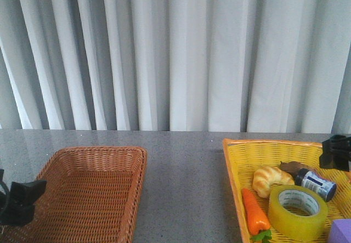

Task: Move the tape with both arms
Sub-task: 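Lower the right gripper over the yellow tape roll in the yellow basket, then grasp the tape roll rim with the right gripper and lift it out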

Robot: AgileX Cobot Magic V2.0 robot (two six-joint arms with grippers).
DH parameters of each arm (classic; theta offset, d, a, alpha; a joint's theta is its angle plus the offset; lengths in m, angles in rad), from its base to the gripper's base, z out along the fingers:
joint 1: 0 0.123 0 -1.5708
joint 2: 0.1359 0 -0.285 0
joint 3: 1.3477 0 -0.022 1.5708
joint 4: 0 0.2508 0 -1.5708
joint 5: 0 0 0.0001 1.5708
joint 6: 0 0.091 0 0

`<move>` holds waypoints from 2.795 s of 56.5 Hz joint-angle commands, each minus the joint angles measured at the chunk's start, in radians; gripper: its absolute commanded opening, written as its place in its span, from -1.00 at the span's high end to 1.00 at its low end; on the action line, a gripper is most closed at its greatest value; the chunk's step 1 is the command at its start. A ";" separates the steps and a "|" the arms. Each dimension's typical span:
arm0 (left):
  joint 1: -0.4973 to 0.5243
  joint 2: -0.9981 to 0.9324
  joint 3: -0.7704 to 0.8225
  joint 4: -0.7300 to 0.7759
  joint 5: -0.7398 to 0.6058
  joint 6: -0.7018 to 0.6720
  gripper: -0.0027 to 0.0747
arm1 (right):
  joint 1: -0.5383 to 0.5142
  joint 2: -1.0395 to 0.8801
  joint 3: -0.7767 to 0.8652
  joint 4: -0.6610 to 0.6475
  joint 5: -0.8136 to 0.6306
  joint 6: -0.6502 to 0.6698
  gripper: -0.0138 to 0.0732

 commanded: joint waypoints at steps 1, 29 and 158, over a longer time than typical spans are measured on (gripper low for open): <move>-0.005 -0.005 -0.035 -0.032 -0.052 -0.007 -0.55 | -0.005 0.031 -0.077 -0.024 -0.009 0.003 -0.65; -0.005 0.033 -0.035 -0.037 -0.094 -0.007 -0.55 | -0.001 0.269 -0.096 -0.106 -0.009 -0.051 -0.65; -0.005 0.032 -0.035 -0.037 -0.040 -0.007 -0.45 | 0.451 0.387 -0.643 0.024 0.138 -0.212 0.70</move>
